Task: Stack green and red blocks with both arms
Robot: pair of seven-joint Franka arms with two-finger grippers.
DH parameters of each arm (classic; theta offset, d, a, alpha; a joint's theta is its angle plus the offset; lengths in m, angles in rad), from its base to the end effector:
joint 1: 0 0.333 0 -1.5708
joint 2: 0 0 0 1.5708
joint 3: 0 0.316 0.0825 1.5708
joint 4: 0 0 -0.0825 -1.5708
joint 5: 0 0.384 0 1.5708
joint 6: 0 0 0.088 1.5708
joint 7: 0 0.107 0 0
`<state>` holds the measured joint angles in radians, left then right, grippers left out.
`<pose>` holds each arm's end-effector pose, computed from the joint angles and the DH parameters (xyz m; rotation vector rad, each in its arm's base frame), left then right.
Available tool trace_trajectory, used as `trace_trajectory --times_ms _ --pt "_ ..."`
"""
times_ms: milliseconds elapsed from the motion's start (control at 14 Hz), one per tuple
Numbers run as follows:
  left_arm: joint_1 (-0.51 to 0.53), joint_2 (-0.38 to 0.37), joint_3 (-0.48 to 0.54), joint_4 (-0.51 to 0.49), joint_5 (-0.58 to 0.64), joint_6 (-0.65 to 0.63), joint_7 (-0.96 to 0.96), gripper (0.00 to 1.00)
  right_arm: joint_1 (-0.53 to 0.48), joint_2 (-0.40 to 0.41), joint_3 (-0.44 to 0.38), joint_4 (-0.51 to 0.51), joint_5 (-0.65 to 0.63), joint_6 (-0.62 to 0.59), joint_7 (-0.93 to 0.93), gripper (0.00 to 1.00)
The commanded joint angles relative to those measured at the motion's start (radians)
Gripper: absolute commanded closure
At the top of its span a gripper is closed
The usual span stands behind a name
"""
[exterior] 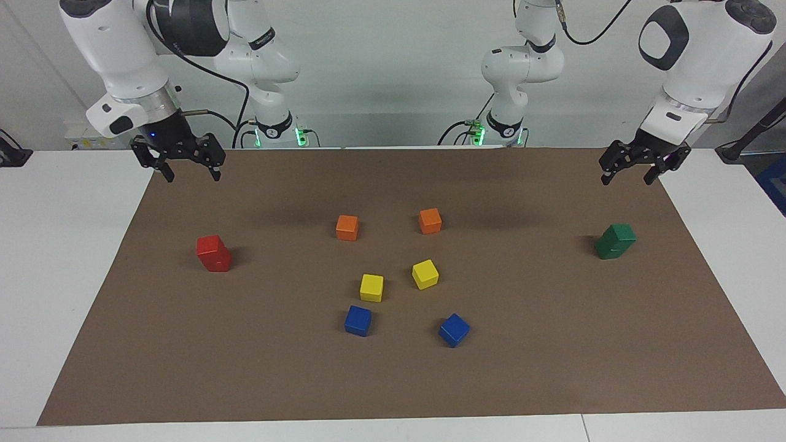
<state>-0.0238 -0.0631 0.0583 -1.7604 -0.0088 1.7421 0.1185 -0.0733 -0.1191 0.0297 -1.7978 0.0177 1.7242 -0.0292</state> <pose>0.5462 0.0189 0.5840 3.1292 -0.1295 0.0713 0.5274 -0.0206 0.5943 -3.1283 0.0263 -0.0719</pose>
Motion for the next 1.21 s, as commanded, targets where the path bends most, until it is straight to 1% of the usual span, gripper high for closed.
trace_trajectory --times_ms 0,214,571,1143 --pt "-0.025 0.008 0.021 0.022 -0.011 -0.032 -0.005 0.00 -0.017 0.033 0.004 0.069 0.011 -0.049 -0.011 0.00" --pt "-0.024 0.006 0.018 0.022 -0.011 -0.032 -0.005 0.00 -0.017 0.059 0.004 0.129 0.011 -0.098 -0.008 0.00" --pt "-0.024 0.006 0.018 0.025 -0.011 -0.035 -0.005 0.00 -0.014 0.082 0.004 0.172 0.005 -0.123 -0.005 0.00" --pt "-0.024 0.006 0.018 0.025 -0.013 -0.035 -0.006 0.00 -0.005 0.085 0.003 0.175 -0.002 -0.129 -0.001 0.00"
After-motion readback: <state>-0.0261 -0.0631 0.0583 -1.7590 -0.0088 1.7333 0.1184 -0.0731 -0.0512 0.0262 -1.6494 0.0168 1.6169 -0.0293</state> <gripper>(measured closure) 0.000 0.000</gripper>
